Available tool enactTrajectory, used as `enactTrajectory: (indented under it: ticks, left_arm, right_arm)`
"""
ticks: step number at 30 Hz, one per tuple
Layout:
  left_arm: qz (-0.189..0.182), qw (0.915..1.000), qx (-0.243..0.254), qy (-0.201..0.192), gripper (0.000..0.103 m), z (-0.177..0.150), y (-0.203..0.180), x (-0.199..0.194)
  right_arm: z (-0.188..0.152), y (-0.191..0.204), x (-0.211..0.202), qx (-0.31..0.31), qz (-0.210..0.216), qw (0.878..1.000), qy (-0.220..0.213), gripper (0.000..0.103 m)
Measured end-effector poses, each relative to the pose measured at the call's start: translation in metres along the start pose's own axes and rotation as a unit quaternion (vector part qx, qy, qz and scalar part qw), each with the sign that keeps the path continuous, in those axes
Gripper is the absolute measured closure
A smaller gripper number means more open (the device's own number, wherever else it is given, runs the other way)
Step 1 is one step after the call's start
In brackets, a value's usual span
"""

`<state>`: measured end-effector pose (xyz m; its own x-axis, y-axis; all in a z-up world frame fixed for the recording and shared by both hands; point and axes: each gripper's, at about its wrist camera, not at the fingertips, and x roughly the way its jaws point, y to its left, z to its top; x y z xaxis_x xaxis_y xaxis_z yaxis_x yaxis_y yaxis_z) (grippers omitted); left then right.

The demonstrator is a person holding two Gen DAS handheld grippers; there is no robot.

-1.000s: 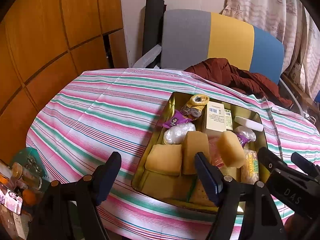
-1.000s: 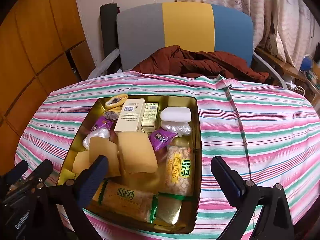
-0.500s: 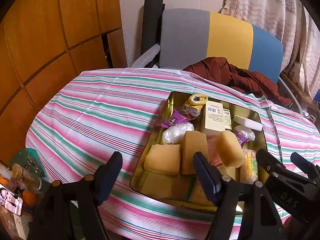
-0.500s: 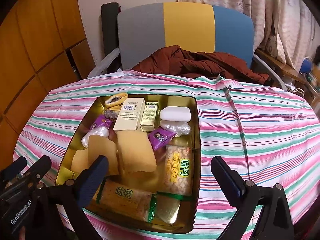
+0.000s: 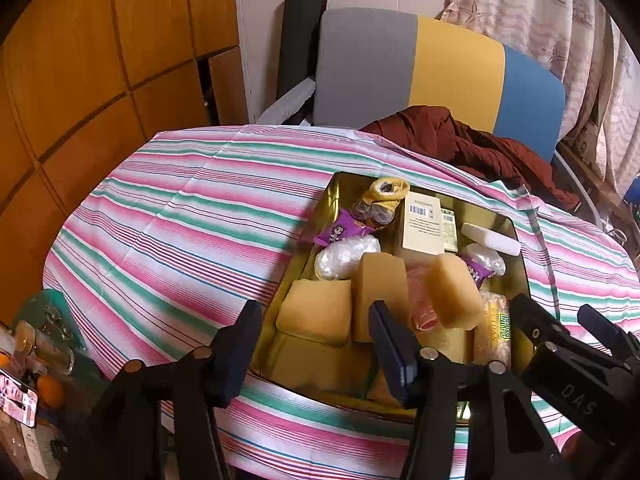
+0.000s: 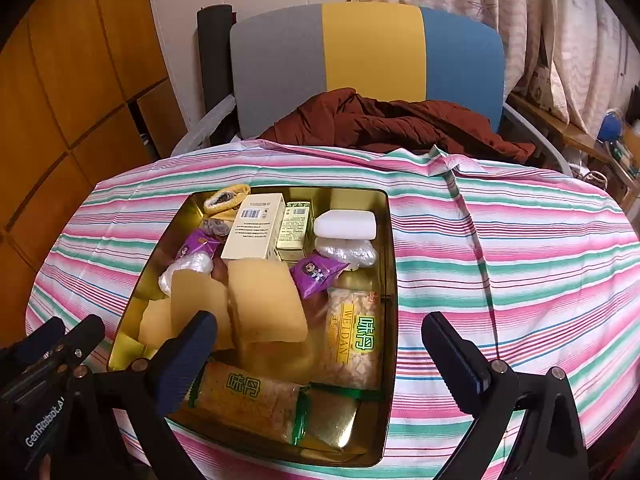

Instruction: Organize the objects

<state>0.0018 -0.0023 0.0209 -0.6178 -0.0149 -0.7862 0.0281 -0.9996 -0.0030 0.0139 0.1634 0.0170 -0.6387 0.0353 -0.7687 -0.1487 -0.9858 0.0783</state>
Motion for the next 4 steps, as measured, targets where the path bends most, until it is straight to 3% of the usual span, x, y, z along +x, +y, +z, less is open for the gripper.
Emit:
enactTrajectory:
  ticks: [4]
  left_arm:
    - [0.008, 0.9999, 0.005, -0.005, 0.05, -0.0015, -0.0022, 0.001]
  right_arm:
    - [-0.0001, -0.0001, 0.0004, -0.001, -0.001, 1.0, 0.0, 0.0]
